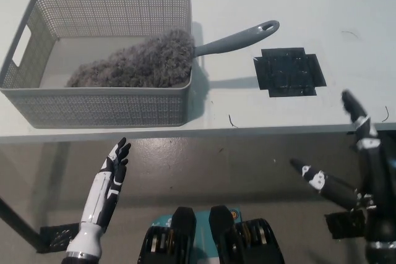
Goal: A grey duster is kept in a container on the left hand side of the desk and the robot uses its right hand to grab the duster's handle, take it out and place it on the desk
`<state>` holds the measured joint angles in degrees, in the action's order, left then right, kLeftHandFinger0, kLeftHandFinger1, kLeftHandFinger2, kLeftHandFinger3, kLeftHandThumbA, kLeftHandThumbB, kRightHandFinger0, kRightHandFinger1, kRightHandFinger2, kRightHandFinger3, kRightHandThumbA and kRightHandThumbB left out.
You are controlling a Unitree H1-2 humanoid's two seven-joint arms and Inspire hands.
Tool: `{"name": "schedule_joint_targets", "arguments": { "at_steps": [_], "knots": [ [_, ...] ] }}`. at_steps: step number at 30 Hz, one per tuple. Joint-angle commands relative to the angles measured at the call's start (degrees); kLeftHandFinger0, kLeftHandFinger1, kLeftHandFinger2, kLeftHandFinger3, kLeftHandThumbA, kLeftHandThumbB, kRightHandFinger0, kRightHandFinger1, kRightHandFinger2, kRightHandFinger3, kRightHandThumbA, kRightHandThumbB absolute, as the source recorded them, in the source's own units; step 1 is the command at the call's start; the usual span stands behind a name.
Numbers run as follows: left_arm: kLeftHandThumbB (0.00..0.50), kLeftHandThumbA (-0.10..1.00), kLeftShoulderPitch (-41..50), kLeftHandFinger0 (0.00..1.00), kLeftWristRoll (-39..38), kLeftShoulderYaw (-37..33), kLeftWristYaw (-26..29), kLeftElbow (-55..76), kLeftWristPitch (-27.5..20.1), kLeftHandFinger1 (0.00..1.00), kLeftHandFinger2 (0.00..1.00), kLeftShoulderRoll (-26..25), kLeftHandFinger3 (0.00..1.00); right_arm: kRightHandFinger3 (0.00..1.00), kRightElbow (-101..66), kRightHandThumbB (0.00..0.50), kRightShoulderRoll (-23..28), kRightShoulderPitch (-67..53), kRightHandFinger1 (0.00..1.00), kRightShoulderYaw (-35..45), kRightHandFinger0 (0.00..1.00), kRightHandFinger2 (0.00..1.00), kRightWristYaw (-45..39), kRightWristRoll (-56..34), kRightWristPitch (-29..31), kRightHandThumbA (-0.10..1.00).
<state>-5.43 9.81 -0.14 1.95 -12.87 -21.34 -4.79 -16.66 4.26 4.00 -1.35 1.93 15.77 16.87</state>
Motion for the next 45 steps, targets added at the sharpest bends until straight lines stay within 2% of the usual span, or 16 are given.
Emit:
{"name": "schedule_joint_targets", "arguments": {
  "at_steps": [1, 4, 6, 9, 12, 14, 17, 22, 29, 33, 45],
  "knots": [
    [0.013, 1.00, -1.67, 1.00, 0.87, 0.08, 1.24, 0.38, -3.84, 1.00, 1.00, -0.78, 1.00, 1.00, -14.04, 0.284, 2.45, 7.84, 1.00, 0.45, 1.00, 1.00, -7.98, 18.90, -13.59, 0.95],
    [0.004, 1.00, -1.88, 1.00, 1.41, 0.09, 1.50, 0.19, -4.16, 1.00, 1.00, -0.89, 1.00, 1.00, -15.29, 0.344, 3.35, 13.19, 1.00, -0.25, 1.00, 1.00, -11.63, 23.99, -16.82, 0.93],
    [0.029, 1.00, -1.97, 1.00, 0.87, 0.08, 1.20, 0.42, -3.80, 1.00, 1.00, -0.69, 1.00, 1.00, -15.36, 0.364, 4.41, 17.04, 1.00, -1.09, 1.00, 1.00, -15.30, 27.86, -19.12, 0.90],
    [0.038, 1.00, -2.01, 1.00, 1.03, 0.01, 1.10, 0.77, -3.44, 1.00, 1.00, -0.71, 1.00, 1.00, -14.26, 0.402, 5.27, 22.22, 1.00, -2.62, 1.00, 1.00, -20.42, 33.76, -22.15, 0.92],
    [0.014, 1.00, -2.16, 1.00, 1.19, -0.07, 1.00, 0.67, -3.79, 1.00, 1.00, -0.92, 1.00, 1.00, -9.81, 0.453, 6.18, 26.89, 1.00, -4.90, 1.00, 1.00, -22.09, 38.90, -21.88, 1.00],
    [0.008, 1.00, -2.11, 1.00, 0.95, -0.10, 0.81, 0.53, -4.02, 1.00, 1.00, -1.02, 1.00, 1.00, -7.10, 0.466, 6.36, 29.68, 1.00, -6.60, 1.00, 1.00, -23.96, 41.90, -22.86, 1.00],
    [0.038, 1.00, -1.94, 1.00, 1.07, -0.20, 0.67, 0.82, -3.46, 1.00, 1.00, -1.01, 1.00, 1.00, -2.55, 0.498, 5.75, 33.52, 1.00, -8.93, 1.00, 1.00, -26.03, 45.15, -24.99, 1.00],
    [0.026, 1.00, -1.86, 1.00, 1.16, -0.32, 0.67, 0.77, -3.80, 1.00, 1.00, -0.93, 1.00, 1.00, 2.86, 0.500, 5.17, 36.93, 1.00, -11.49, 1.00, 1.00, -26.18, 48.14, -26.95, 1.00],
    [0.010, 1.00, -2.07, 1.00, 0.16, -0.46, -0.03, 0.44, -4.34, 1.00, 1.00, -1.12, 1.00, 1.00, 10.56, 0.498, 5.12, 40.52, 1.00, -14.29, 1.00, 1.00, -24.92, 47.92, -28.94, 0.97],
    [0.009, 1.00, -1.87, 1.00, 0.17, -0.53, -0.23, 0.53, -3.90, 1.00, 1.00, -1.27, 1.00, 1.00, 14.14, 0.500, 4.92, 41.42, 1.00, -15.46, 1.00, 1.00, -24.20, 47.65, -30.06, 1.00],
    [0.015, 1.00, -1.77, 1.00, 0.93, -1.01, -0.10, -0.21, -4.16, 1.00, 1.00, -1.94, 1.00, 1.00, 26.38, 0.500, 4.19, 43.85, 1.00, -18.39, 1.00, 1.00, -15.93, 47.61, -30.39, 1.00]
  ]
}}
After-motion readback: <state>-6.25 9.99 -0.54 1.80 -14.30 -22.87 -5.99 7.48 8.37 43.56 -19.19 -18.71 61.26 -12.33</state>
